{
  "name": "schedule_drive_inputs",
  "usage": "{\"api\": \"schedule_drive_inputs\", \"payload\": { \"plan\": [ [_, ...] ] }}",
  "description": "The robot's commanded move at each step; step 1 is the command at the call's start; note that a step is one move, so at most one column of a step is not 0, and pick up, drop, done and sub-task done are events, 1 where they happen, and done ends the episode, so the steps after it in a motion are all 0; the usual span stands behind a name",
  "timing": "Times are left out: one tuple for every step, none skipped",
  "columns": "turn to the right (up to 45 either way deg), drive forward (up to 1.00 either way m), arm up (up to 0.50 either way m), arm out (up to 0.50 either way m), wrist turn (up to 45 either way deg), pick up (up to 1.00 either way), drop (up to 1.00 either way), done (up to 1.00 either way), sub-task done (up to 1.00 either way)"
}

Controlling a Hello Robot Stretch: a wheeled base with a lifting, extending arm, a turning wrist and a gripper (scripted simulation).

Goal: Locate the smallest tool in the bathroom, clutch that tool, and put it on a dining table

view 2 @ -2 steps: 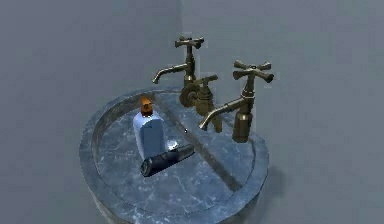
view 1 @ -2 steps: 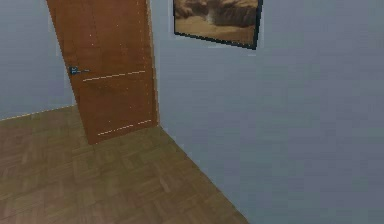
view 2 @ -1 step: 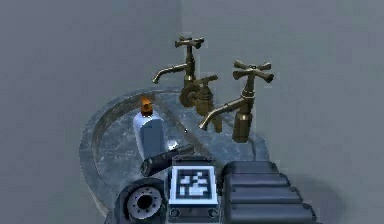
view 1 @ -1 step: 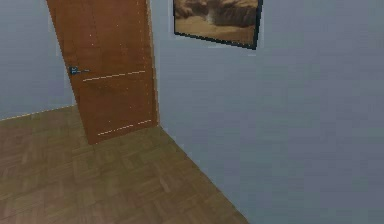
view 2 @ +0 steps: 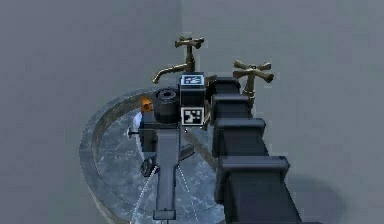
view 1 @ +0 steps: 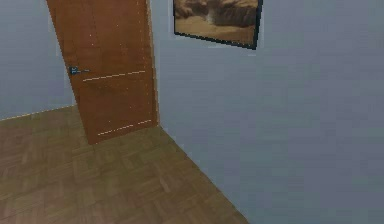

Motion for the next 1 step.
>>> {"api": "schedule_drive_inputs", "payload": {
  "plan": [
    [0.0, 0.00, 0.00, 0.00, 45.0, 0.00, 0.00, 0.00, 0.00]
  ]
}}
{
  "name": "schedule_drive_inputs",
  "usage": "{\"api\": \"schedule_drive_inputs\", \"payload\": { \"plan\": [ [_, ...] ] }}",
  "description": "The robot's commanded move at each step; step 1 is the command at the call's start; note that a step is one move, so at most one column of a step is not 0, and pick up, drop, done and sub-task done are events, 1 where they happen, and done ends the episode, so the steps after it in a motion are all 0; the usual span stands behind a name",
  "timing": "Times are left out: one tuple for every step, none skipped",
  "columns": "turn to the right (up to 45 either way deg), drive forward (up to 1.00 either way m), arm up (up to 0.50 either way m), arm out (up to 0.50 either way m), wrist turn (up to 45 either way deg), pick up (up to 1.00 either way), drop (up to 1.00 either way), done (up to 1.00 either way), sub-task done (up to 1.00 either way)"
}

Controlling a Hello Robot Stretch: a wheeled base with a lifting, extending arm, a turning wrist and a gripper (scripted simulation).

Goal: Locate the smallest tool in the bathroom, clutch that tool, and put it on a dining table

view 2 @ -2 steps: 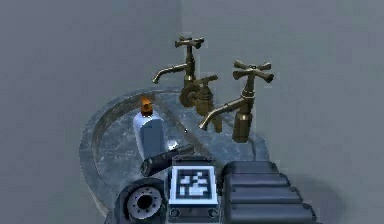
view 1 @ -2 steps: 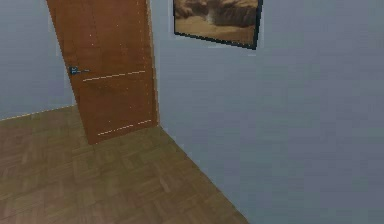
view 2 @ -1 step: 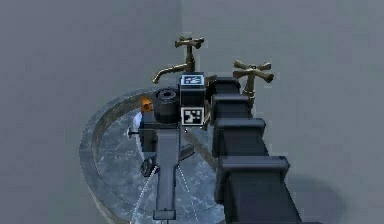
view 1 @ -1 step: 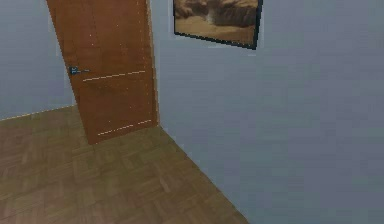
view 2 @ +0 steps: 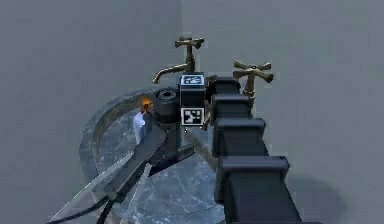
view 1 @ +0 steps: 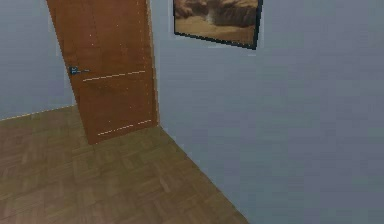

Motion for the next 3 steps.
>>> {"api": "schedule_drive_inputs", "payload": {
  "plan": [
    [0.0, 0.00, 0.00, 0.00, 45.0, 0.00, 0.00, 0.00, 0.00],
    [0.0, 0.00, 0.00, 0.00, 45.0, 0.00, 0.00, 0.00, 0.00],
    [0.0, 0.00, 0.00, 0.00, 12.0, 0.00, 0.00, 0.00, 0.00]
  ]
}}
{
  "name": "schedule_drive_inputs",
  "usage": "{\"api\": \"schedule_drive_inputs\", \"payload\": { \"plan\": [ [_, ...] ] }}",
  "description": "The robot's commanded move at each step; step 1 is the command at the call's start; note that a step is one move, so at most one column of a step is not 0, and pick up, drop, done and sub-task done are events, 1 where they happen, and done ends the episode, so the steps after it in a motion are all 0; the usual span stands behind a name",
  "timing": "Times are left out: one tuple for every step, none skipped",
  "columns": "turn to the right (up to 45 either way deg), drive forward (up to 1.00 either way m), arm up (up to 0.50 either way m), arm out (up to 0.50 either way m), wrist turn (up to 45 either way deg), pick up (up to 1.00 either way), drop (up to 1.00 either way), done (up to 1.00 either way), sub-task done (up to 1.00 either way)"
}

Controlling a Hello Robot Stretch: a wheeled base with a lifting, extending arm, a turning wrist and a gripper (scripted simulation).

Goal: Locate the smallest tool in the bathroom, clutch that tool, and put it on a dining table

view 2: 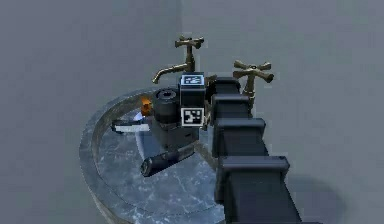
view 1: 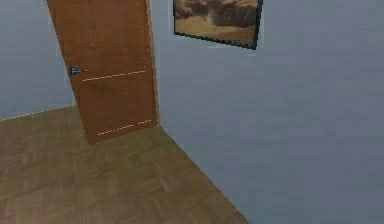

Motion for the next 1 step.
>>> {"api": "schedule_drive_inputs", "payload": {
  "plan": [
    [0.0, 0.00, -0.18, 0.00, 0.0, 0.00, 0.00, 0.00, 0.00]
  ]
}}
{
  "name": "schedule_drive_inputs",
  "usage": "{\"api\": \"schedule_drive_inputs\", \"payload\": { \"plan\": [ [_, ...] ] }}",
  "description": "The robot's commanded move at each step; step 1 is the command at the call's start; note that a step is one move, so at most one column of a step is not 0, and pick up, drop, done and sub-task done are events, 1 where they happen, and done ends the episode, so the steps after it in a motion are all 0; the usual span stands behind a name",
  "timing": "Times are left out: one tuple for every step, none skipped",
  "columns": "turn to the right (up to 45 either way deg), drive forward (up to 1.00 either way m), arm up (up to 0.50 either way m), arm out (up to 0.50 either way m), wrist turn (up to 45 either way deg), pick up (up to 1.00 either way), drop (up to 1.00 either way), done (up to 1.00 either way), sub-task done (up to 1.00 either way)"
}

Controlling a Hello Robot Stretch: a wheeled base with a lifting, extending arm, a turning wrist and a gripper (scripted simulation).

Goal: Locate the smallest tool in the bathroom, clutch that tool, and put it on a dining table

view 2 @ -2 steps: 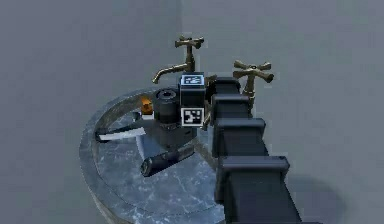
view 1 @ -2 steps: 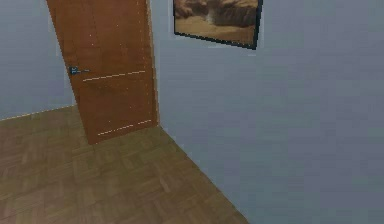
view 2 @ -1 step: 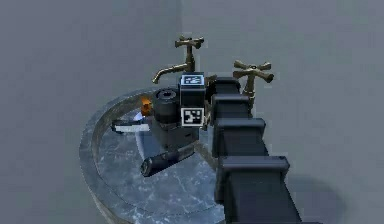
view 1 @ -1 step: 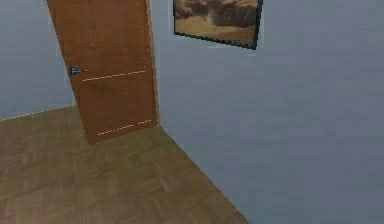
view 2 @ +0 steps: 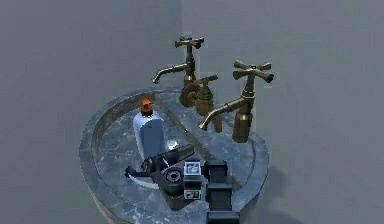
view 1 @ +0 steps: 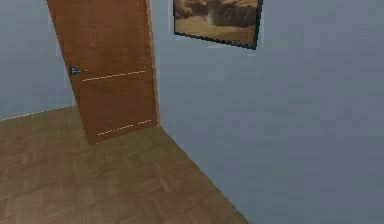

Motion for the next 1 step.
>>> {"api": "schedule_drive_inputs", "payload": {
  "plan": [
    [0.0, 0.00, 0.00, 0.00, 0.0, 1.00, 0.00, 0.00, 0.00]
  ]
}}
